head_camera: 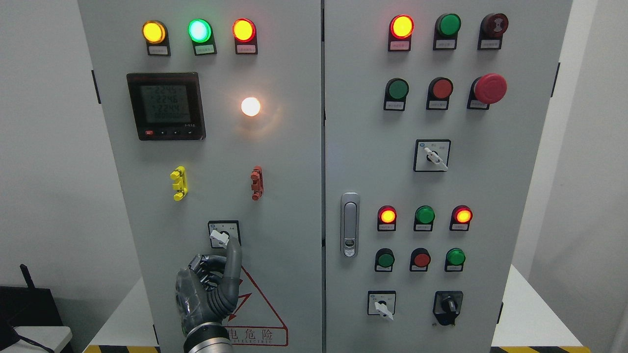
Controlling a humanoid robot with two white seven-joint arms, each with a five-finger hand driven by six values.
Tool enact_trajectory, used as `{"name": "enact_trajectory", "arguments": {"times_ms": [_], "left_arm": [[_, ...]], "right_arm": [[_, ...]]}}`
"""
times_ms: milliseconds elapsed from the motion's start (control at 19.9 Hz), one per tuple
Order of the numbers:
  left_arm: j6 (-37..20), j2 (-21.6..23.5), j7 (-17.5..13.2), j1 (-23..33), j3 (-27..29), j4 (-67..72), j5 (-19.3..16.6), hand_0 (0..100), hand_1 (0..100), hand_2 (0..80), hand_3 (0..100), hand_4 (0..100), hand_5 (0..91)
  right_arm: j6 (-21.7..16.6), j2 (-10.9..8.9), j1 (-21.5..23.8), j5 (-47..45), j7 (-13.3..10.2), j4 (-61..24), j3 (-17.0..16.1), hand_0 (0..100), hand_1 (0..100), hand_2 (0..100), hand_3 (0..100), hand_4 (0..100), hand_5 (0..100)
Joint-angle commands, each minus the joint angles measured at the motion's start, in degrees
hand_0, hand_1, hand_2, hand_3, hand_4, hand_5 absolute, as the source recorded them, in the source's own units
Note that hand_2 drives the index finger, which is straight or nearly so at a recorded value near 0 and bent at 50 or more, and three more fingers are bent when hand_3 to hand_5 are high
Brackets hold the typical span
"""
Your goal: Turn on light switch 1
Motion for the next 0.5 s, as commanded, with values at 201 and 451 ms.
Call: {"name": "enact_trajectory", "arguments": {"times_ms": [201, 451], "left_arm": [[-10.31, 0.97, -4.44, 6.31, 4.29, -1.65, -0.05, 5, 39, 65.5, 82, 90, 82.2], [-23.11, 2.90, -17.52, 15.52, 14.30, -1.04, -0.05, 8, 35, 64.1, 88, 89, 68.1]], "right_arm": [[0.03, 0.00, -0.01, -0.97, -0.03, 0.00, 0.00, 12, 39, 0, 0, 0, 0], [0.03, 0.00, -0.01, -1.05, -0.03, 0.00, 0.00, 12, 39, 0, 0, 0, 0]]}}
